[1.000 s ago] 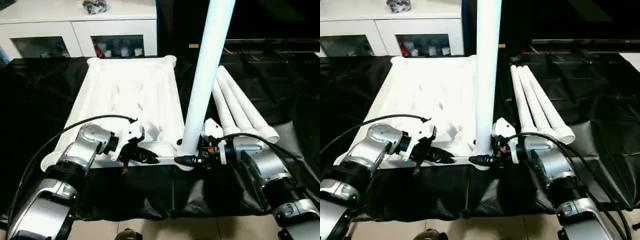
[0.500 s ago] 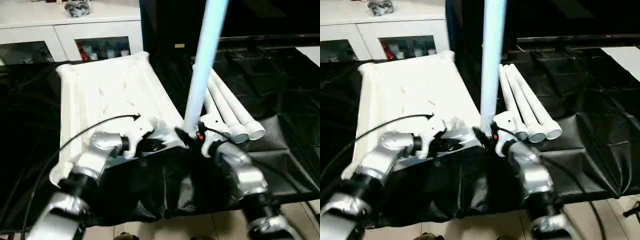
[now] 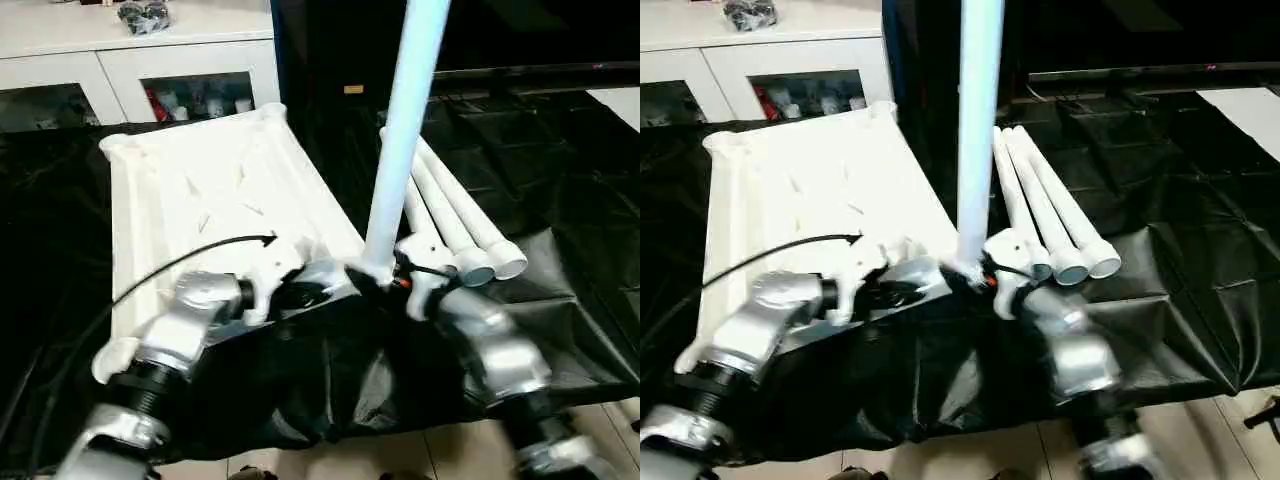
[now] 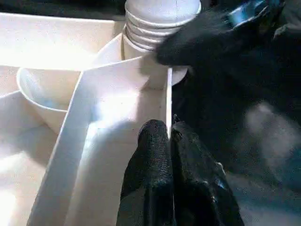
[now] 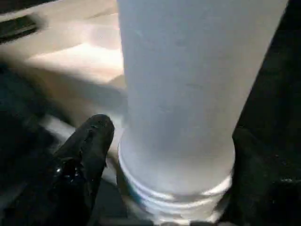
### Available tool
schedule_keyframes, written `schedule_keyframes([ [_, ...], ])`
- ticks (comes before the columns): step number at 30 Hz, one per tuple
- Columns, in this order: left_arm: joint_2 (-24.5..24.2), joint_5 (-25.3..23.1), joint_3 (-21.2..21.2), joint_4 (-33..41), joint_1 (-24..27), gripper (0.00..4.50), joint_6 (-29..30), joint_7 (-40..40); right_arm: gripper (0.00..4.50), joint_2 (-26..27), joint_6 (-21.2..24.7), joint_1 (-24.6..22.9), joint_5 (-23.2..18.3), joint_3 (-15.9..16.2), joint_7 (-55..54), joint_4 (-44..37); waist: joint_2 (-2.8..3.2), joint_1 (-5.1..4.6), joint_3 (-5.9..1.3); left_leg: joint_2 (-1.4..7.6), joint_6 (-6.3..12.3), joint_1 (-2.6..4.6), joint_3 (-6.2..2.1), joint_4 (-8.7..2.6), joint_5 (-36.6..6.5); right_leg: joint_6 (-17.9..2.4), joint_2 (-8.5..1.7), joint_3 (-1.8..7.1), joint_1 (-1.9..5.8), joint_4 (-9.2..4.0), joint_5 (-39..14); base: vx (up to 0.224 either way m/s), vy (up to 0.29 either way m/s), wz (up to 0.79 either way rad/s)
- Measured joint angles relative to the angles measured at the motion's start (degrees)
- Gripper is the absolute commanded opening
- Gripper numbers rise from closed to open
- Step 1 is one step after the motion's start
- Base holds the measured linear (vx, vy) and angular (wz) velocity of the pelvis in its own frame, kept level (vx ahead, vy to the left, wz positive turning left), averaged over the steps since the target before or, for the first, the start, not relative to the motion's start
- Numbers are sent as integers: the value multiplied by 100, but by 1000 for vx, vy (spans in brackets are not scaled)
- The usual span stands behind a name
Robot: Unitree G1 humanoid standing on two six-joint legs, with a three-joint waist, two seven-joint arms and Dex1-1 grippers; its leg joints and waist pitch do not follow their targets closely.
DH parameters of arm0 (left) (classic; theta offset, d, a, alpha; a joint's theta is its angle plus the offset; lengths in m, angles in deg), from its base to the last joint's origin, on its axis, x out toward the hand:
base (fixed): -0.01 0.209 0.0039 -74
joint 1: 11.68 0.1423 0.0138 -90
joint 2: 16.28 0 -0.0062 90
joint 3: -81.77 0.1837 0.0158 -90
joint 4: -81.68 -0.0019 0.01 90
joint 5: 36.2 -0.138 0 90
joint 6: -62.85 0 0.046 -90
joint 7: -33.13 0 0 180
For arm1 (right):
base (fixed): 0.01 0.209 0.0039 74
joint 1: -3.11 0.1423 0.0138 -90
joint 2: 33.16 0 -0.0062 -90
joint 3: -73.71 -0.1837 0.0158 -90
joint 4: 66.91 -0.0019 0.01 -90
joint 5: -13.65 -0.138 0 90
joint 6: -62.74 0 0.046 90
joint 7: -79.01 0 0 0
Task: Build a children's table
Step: Rotate leg to tighten
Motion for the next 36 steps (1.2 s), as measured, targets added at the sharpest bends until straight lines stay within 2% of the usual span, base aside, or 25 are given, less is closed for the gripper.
schedule_keyframes([
  [2, -77, 16, 24, -84, -46, 0, -43, 283, 378, -101, -12, 16, -68, 37, 360, 11, -2, 46, 1, 2, 0, -1, 0, 4, 0, 0, 0, -1, 0, 4, 0, 0, 0, 0],
  [5, -274, 53, 206, -402, -295, 0, -213, 921, 378, -408, 30, 275, -158, 284, 1226, 163, -6, 128, 3, 2, 1, -13, 0, 22, 1, -4, -1, 1, 2, 8, 2, 0, 0, 0],
  [8, -357, 69, 253, -572, -427, 0, -321, 1169, 378, -489, 25, 391, -184, 370, 1631, 203, -19, 216, 4, 1, 1, -14, 2, 32, 1, -7, -4, 4, 4, 11, 4, 0, 0, 0],
  [9, -387, 69, 273, -674, -476, 0, -394, 1252, 353, -521, 20, 429, -184, 418, 1758, 260, -24, 249, 5, 2, 2, -14, 3, 35, 1, -7, -5, 4, 4, 19, 4, 0, 0, 0],
  [11, -397, 63, 319, -920, -590, 0, -502, 1372, 353, -581, -44, 515, -171, 496, 1929, 402, -31, 286, 5, 3, 2, -17, 2, 43, 1, -7, -5, 3, 3, 24, 4, 0, 0, 0],
  [14, -396, 33, 350, -1217, -749, 0, -663, 1560, 318, -644, -108, 619, -116, 602, 2175, 518, -39, 318, 5, 3, 2, -20, 5, 45, 1, -7, -7, 6, 5, 26, 4, 0, 0, 0],
  [17, -408, 4, 407, -1460, -879, 0, -819, 1705, 310, -642, -193, 651, -112, 620, 2281, 625, -49, 356, 4, 4, 2, -20, 5, 46, 1, -7, -7, 6, 7, 29, 4, 0, 0, 0],
  [18, -421, 3, 433, -1503, -906, 0, -864, 1731, 285, -633, -204, 650, -115, 628, 2295, 634, -52, 363, 5, 4, 2, -20, 5, 47, 1, -7, -7, 6, 7, 30, 4, 0, 0, 0],
  [25, -415, 2, 443, -1801, -1042, 0, -999, 1867, 270, -526, -200, 646, -133, 620, 2303, 661, -53, 376, 4, 5, 2, -19, 4, 47, 2, -7, -7, 5, 6, 34, 4, 0, 0, 0],
  [29, -347, -4, 326, -1803, -1040, 0, -875, 1423, 270, -241, -114, 540, -126, 353, 1580, 672, -58, 359, 6, 7, 1, -18, 3, 48, 2, -8, -7, 4, 4, 44, 4, 0, 0, 0],
  [32, -181, -17, 220, -1757, -1024, 0, -682, 844, 269, 57, -41, 478, -65, 111, 569, 712, -57, 272, 6, 5, 0, -14, 3, 53, 2, -9, -8, 8, 4, 48, 5, 0, 0, 0],
  [36, 165, -68, 63, -1245, -767, 0, -269, -77, 269, 431, 25, 394, 153, -176, -772, 631, -57, 152, 5, 5, -1, -2, 0, 46, 1, -4, -6, 9, 3, 52, 3, 0, 0, 0],
])
